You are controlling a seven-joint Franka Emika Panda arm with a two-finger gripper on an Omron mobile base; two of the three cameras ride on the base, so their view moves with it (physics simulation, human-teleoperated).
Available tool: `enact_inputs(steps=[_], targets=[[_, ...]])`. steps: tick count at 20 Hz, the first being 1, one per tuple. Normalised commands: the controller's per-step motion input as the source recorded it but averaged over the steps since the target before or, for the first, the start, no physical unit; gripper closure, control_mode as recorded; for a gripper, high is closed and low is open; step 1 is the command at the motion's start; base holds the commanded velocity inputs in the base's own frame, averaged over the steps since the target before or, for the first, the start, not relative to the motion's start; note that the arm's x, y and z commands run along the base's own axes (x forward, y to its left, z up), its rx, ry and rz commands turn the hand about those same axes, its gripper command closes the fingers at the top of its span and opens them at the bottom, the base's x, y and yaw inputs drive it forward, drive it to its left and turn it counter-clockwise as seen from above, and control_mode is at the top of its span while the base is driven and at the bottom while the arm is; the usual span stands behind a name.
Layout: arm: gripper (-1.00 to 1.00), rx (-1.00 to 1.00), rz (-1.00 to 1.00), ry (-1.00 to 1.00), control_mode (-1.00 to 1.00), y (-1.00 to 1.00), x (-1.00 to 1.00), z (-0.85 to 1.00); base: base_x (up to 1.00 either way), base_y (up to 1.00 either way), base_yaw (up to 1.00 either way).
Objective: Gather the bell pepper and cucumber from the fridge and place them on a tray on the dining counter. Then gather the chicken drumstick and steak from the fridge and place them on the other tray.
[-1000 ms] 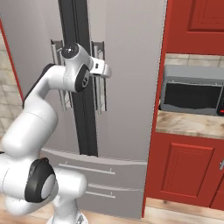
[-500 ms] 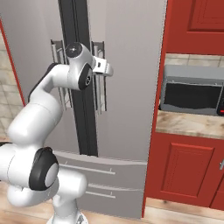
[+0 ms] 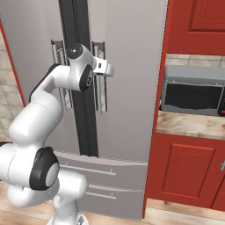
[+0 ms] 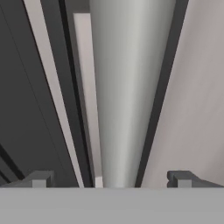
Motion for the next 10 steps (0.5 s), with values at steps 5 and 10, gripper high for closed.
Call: enact_inputs(steps=[5,10], targets=[[1.0,0.0,0.0,0.0,-1.0,-0.01,0.24,-0.08,0.0,0.0,0.0],[1.0,0.0,0.0,0.0,-1.0,0.0,0.06,-0.05,0.0,0.0,0.0]])
